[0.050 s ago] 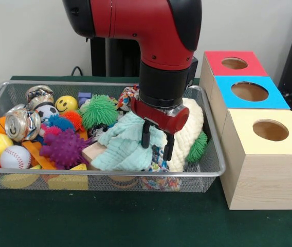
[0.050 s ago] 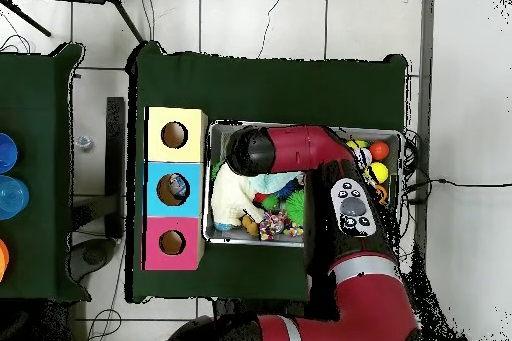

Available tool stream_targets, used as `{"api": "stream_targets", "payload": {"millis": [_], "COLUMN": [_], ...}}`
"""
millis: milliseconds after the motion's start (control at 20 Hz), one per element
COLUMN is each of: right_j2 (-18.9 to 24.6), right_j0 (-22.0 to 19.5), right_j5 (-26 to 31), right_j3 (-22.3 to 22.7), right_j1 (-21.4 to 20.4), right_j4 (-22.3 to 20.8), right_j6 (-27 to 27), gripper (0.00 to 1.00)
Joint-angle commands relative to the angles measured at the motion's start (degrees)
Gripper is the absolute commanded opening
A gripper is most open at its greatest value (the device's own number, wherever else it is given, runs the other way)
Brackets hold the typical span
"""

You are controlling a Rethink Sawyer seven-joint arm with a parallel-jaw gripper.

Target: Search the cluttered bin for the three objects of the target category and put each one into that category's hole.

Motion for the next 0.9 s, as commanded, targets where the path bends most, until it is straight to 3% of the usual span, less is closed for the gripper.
{"api": "stream_targets", "payload": {"millis": [50, 150, 300, 550, 900], "right_j2": [2.7, 1.17, 3.23, 3.98, 4.76], "right_j0": [0.51, 1.46, -0.87, -1.92, -2.19], "right_j5": [-0.85, -1.5, -4.58, -7.48, -7.97], "right_j3": [3.0, 2.71, 5.64, 6.59, 7.03], "right_j1": [0.49, 0.65, -0.64, -0.31, -0.37], "right_j4": [-5.02, -5.52, -6.47, -8.55, -9.9], "right_j6": [-9.31, -7.46, -10.74, -11.34, -10.85], "gripper": [1.0, 1.0, 1.0, 1.0, 1.0]}}
